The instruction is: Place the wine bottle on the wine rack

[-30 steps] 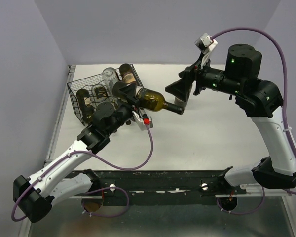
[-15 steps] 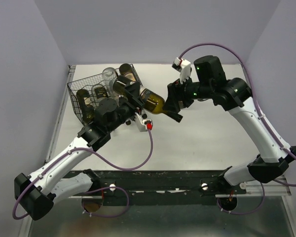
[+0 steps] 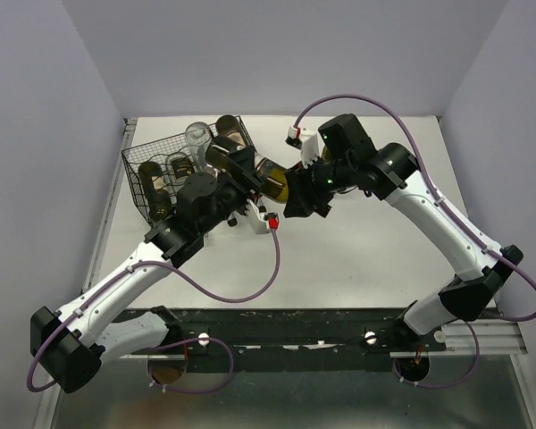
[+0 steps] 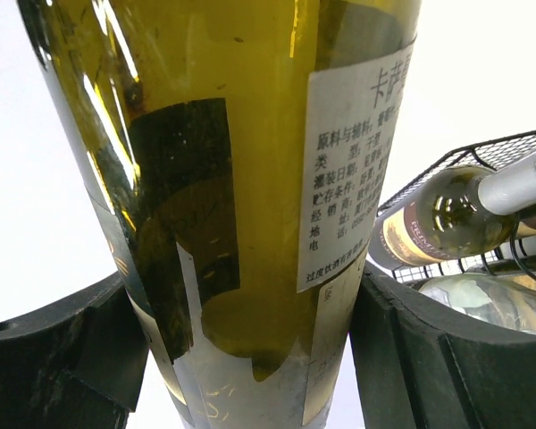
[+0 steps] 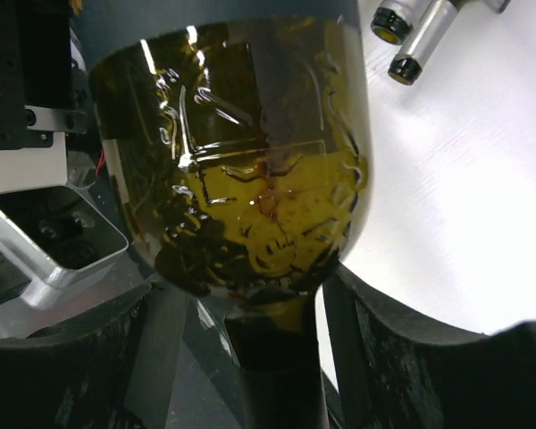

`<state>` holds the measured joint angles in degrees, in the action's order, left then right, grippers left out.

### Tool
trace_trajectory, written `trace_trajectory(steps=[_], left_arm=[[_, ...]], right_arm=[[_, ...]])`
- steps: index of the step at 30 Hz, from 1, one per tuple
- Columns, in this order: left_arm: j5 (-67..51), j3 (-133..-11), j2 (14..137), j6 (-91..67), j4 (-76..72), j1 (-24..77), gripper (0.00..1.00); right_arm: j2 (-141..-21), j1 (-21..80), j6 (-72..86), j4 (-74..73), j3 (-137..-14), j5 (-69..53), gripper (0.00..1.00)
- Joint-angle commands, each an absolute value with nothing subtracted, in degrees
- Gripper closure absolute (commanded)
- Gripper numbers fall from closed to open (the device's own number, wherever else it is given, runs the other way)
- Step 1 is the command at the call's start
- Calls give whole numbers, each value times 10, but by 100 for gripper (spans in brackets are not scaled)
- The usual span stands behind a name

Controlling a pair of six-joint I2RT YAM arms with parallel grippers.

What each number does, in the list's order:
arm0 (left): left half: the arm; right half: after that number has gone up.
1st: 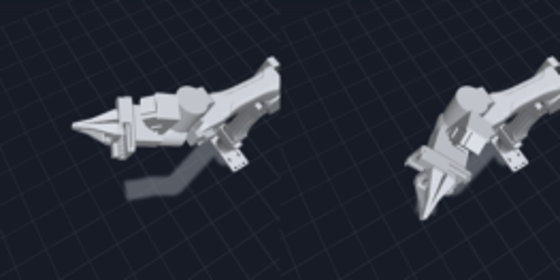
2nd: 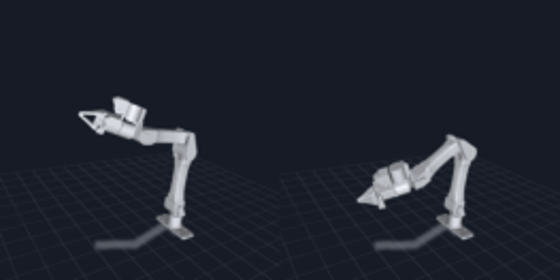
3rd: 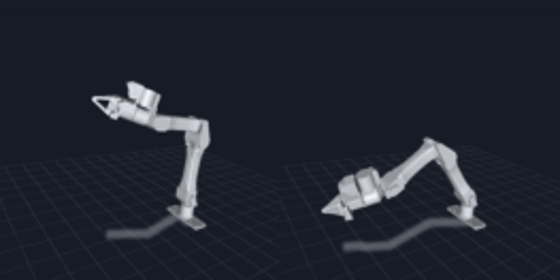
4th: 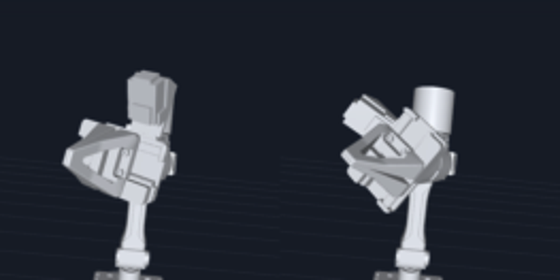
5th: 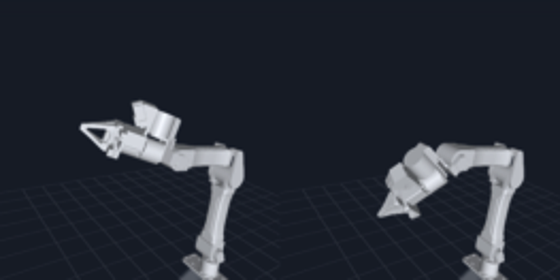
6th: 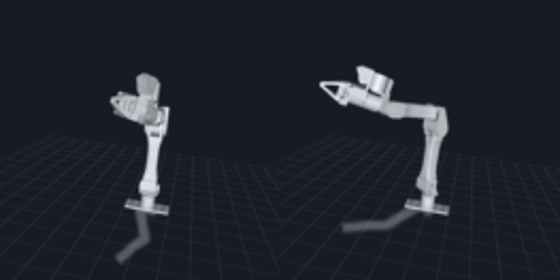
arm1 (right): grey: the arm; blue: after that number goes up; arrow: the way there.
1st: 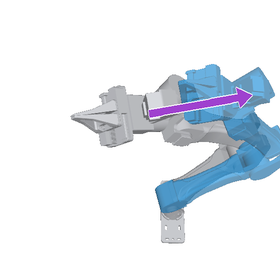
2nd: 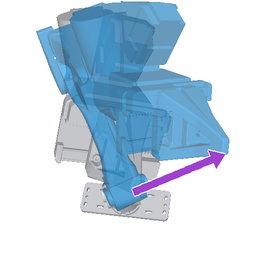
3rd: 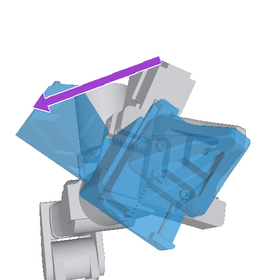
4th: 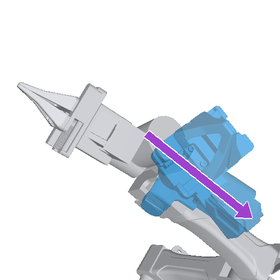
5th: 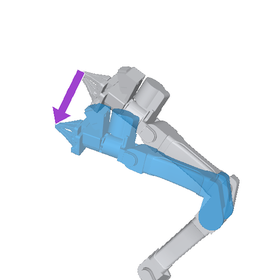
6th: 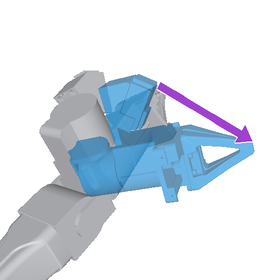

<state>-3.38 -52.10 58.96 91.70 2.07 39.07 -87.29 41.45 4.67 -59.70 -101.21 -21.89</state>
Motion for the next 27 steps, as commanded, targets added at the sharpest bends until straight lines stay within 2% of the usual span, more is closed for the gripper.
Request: trace_trajectory(steps=[1, 3, 6, 7, 8, 9, 10, 11, 12, 20, 27], left_arm=[[-15, -564, 584, 892, -51, 390, 100], [-8, -567, 589, 889, -54, 390, 100], [-4, -570, 596, 876, -62, 390, 100], [-4, -570, 599, 868, -68, 390, 100], [15, -570, 600, 860, -76, 390, 90], [18, -566, 600, 853, -86, 390, 74], [23, -557, 599, 854, -110, 389, 48], [21, -544, 595, 855, -134, 389, 31], [18, -532, 592, 857, -155, 388, 2], [43, -464, 549, 834, -178, 387, 1], [92, -390, 455, 766, -178, 383, 1]], right_arm=[[-887, 423, 48, -595, -1003, -232, 36], [-891, 424, 47, -596, -1004, -230, 46], [-903, 425, 47, -601, -1011, -224, 81], [-904, 425, 49, -600, -1014, -215, 89], [-907, 425, 52, -599, -1017, -211, 97], [-909, 424, 54, -596, -1020, -203, 99], [-909, 425, 56, -591, -1020, -198, 99], [-906, 425, 60, -582, -1021, -195, 99], [-904, 425, 68, -569, -1020, -191, 99], [-874, 425, 146, -430, -1017, -151, 99], [-893, 425, 191, -334, -1023, -138, 99]])
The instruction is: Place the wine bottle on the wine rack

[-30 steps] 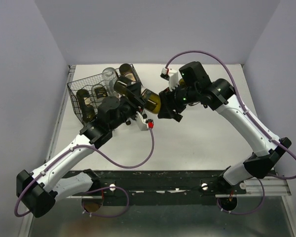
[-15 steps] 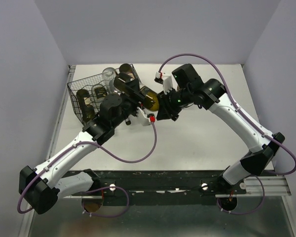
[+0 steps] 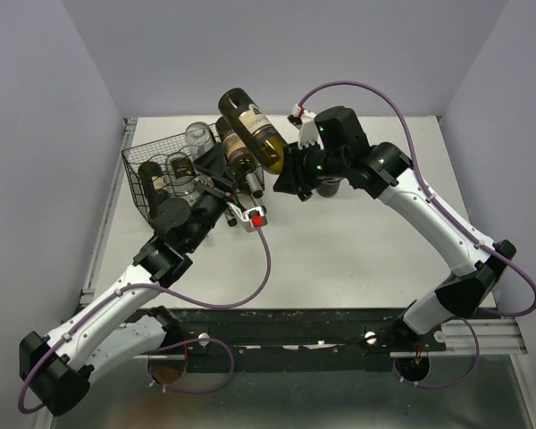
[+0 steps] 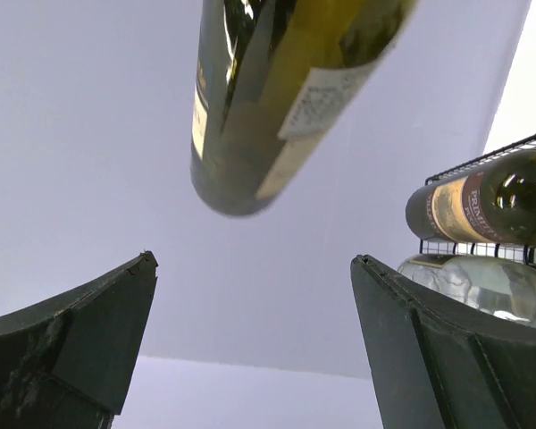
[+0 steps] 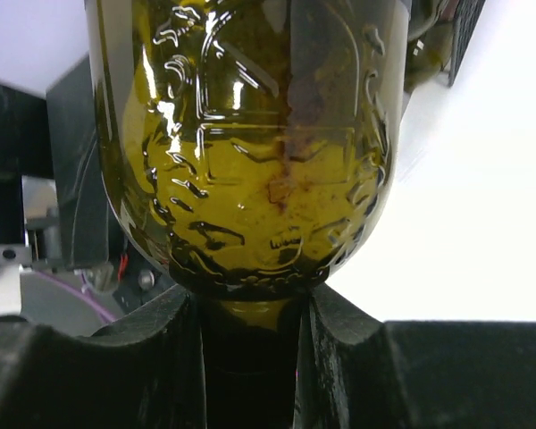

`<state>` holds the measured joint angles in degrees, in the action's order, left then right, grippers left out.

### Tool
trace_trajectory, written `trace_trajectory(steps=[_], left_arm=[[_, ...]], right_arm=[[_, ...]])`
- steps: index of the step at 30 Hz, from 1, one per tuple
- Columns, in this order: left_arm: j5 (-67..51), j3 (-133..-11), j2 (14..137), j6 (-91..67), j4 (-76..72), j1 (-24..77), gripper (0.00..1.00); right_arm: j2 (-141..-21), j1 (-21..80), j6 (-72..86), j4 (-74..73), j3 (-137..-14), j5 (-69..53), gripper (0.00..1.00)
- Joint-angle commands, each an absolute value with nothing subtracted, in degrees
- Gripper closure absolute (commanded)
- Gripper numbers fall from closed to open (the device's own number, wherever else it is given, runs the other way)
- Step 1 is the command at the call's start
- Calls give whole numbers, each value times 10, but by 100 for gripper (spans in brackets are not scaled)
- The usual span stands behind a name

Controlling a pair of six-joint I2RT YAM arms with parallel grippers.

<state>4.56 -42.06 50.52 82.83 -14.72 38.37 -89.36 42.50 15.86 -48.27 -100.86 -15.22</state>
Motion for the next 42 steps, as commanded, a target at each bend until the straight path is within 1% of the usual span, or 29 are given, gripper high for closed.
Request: trace_trajectory(steps=[1, 6, 8, 10, 12, 15, 19, 21, 26, 29, 31, 34, 42], left_arm=[[101, -387, 440, 745, -182, 383, 1], [197, -402, 373, 598, -210, 383, 1], [227, -453, 353, 480, -128, 382, 1], [257, -512, 350, 415, -43, 381, 1], [273, -549, 346, 366, -2, 380, 1], [251, -602, 343, 291, 78, 380, 1], [180, -653, 336, 217, 143, 380, 1], [165, -667, 332, 196, 158, 380, 1], [147, -671, 319, 185, 176, 380, 1], [149, -677, 319, 181, 187, 380, 1], [157, -676, 320, 191, 188, 381, 1], [164, -676, 321, 199, 194, 381, 1], [178, -672, 318, 206, 195, 381, 1]], right_arm=[[-899, 425, 199, -321, -1023, -144, 99], [-937, 456, 238, -238, -1004, -151, 99], [-951, 475, 261, -188, -989, -141, 99], [-970, 492, 281, -150, -984, -142, 99], [-999, 510, 301, -128, -993, -127, 99], [-1048, 538, 330, -103, -1020, -116, 99], [-1129, 564, 372, -62, -1077, -110, 99], [-1173, 570, 395, -55, -1111, -100, 99], [-1238, 584, 423, -35, -1165, -56, 99], [-1266, 586, 446, -27, -1182, -37, 99], [-1303, 588, 460, -26, -1215, -32, 99], [-1328, 591, 468, -33, -1246, -24, 99], [-1353, 591, 484, -37, -1251, -8, 99]])
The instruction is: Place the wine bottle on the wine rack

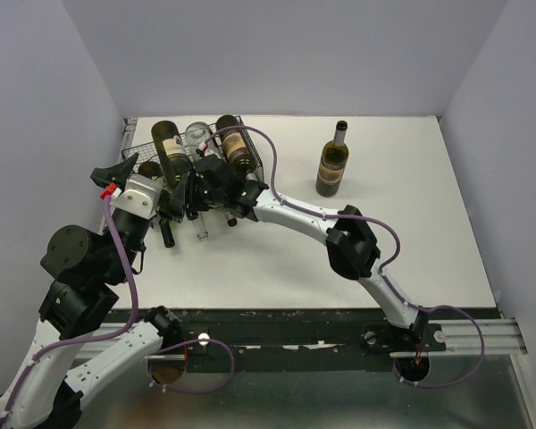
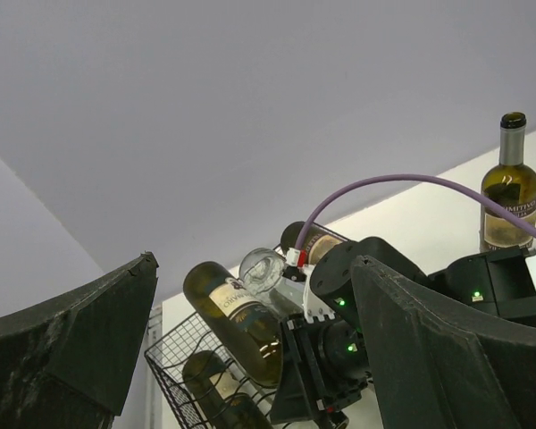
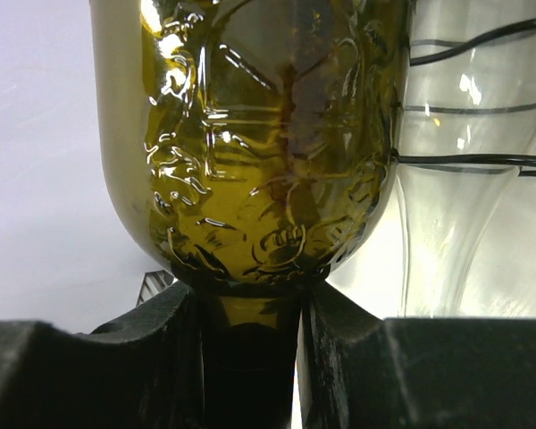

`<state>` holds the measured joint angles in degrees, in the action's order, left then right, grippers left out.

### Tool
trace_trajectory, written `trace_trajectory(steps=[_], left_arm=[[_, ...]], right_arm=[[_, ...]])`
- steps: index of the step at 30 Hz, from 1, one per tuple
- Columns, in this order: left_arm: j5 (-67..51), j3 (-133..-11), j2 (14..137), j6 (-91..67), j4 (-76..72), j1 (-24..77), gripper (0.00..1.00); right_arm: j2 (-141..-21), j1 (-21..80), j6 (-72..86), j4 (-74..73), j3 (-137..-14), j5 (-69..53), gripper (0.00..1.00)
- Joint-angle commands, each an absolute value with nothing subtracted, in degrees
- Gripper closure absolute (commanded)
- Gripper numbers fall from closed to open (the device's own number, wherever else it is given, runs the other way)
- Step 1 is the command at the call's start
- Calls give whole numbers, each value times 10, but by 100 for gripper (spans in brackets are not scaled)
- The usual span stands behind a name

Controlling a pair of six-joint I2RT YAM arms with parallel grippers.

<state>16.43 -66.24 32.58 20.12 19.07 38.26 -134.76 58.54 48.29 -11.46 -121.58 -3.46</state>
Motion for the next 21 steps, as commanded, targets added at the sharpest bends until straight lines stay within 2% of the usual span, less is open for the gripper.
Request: trace_trajectory(steps=[1, 14, 17, 20, 21], left_arm=[[182, -674, 319, 206, 195, 380, 1], [187, -674, 319, 204, 197, 380, 1], [188, -672, 317, 204, 198, 380, 1], [188, -671, 315, 202, 200, 380, 1], [188, -671, 313, 202, 201, 380, 1]], right_arm=[[-1355, 591, 487, -38, -1252, -11, 99], [-1399, 591, 479, -67, -1282, -3, 99], [-1408, 590, 483, -71, -1288, -4, 91], [-1407, 591, 482, -78, -1288, -3, 71], [-1404, 590, 480, -79, -1285, -4, 61]])
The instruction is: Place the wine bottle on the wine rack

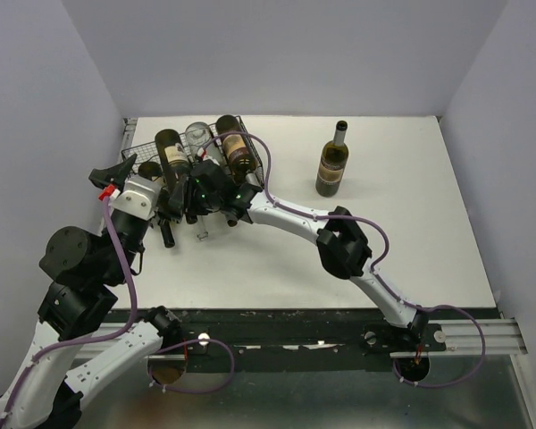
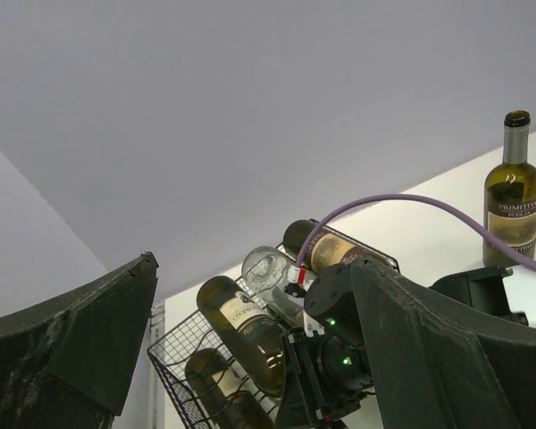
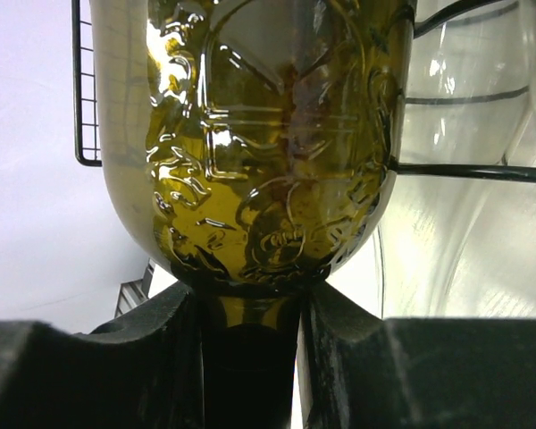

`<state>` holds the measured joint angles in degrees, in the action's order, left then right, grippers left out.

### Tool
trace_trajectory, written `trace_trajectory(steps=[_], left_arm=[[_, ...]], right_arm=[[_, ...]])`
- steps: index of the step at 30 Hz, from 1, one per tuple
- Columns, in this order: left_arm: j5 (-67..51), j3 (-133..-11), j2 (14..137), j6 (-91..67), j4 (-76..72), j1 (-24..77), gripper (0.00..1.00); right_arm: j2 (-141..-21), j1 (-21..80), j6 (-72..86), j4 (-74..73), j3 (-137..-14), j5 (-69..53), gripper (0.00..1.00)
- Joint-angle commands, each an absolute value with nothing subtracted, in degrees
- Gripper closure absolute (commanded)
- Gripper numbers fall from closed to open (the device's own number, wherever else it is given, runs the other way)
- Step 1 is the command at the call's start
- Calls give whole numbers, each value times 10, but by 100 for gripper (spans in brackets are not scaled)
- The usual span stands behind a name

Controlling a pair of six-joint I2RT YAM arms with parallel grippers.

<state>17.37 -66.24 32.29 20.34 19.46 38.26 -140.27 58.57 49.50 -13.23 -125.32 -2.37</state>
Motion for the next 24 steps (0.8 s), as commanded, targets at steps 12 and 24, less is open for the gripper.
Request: trace_trajectory(steps=[12, 24], left_arm=[[194, -673, 306, 203, 207, 380, 1], [211, -699, 318, 202, 213, 381, 1]], right_arm=[[-1383, 591, 489, -113, -1281, 10, 27], [-1328, 591, 490, -161, -1264, 45, 16]])
